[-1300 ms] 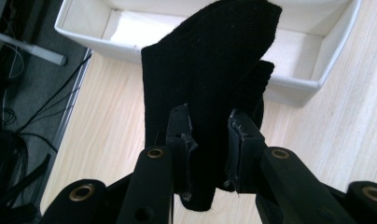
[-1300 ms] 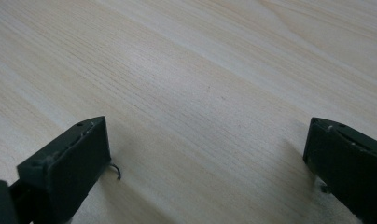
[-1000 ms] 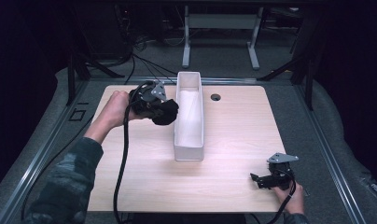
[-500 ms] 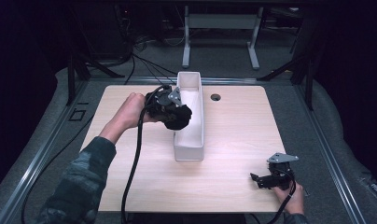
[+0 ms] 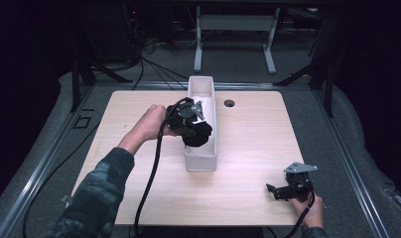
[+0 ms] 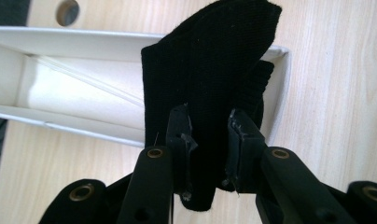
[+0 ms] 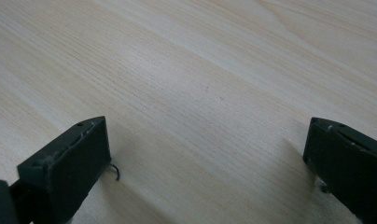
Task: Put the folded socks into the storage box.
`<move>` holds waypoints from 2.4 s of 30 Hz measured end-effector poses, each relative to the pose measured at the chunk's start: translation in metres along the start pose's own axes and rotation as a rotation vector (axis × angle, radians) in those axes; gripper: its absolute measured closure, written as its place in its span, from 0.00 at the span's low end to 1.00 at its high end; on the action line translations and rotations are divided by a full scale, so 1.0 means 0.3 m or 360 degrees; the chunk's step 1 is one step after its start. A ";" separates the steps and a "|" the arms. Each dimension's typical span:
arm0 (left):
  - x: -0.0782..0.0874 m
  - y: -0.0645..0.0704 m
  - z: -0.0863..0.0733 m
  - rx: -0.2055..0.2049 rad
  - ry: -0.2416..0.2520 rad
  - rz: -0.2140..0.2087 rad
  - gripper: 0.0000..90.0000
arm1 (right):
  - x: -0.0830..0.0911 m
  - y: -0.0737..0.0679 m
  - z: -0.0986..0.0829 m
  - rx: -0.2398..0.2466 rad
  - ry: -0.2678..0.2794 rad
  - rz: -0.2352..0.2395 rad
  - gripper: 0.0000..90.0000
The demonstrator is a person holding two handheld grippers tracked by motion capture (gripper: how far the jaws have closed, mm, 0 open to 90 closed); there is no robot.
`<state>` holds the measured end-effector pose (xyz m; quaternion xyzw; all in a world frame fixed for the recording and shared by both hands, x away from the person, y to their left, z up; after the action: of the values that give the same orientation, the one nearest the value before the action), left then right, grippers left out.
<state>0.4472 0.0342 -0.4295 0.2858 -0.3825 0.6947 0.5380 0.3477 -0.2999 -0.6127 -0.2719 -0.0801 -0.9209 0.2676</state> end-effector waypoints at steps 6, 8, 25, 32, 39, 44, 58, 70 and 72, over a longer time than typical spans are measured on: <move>-0.049 0.019 0.003 0.0000 -0.0019 -0.0083 0.81 | 0.001 0.000 0.000 0.0001 -0.0006 0.0002 0.00; -0.062 0.025 0.000 0.0010 -0.0025 -0.0108 0.81 | 0.000 0.000 0.000 0.0000 0.0000 -0.0001 0.00; -0.185 0.038 -0.034 0.0067 -0.0098 -0.0218 0.80 | 0.000 0.001 0.000 -0.0005 0.0000 -0.0009 0.00; -0.211 0.044 -0.056 0.0094 -0.0147 -0.0241 0.80 | 0.000 0.001 0.000 -0.0006 0.0000 -0.0009 0.00; -0.215 0.041 -0.075 0.0111 -0.0179 -0.0253 0.79 | 0.000 0.002 0.000 -0.0006 -0.0001 -0.0011 0.00; -0.220 0.039 -0.074 0.0130 -0.0187 -0.0240 0.74 | 0.000 0.002 0.000 -0.0007 -0.0001 -0.0011 0.00; -0.147 0.027 -0.041 0.0199 -0.0119 -0.0192 0.33 | 0.000 0.002 0.000 -0.0007 -0.0001 -0.0011 0.00; 0.001 0.021 -0.049 0.0251 0.0034 -0.0100 0.11 | 0.001 0.003 0.000 -0.0013 -0.0005 -0.0015 0.00; 0.022 0.020 -0.057 0.0253 0.0061 -0.0078 0.09 | 0.002 0.004 -0.001 -0.0010 -0.0009 -0.0024 0.00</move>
<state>0.4399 0.0513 -0.4348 0.3235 -0.3086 0.7149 0.5376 0.3478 -0.3011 -0.6126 -0.2746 -0.0800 -0.9224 0.2595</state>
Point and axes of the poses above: each handheld gripper's, and its own axes: x roughly backward along the jaws, z roughly out of its top, y roughly to its right, the point moved 6 cm from there along -x, roughly forward along the jaws, and after that the axes turned 12 degrees about y, right-handed, at the moved point
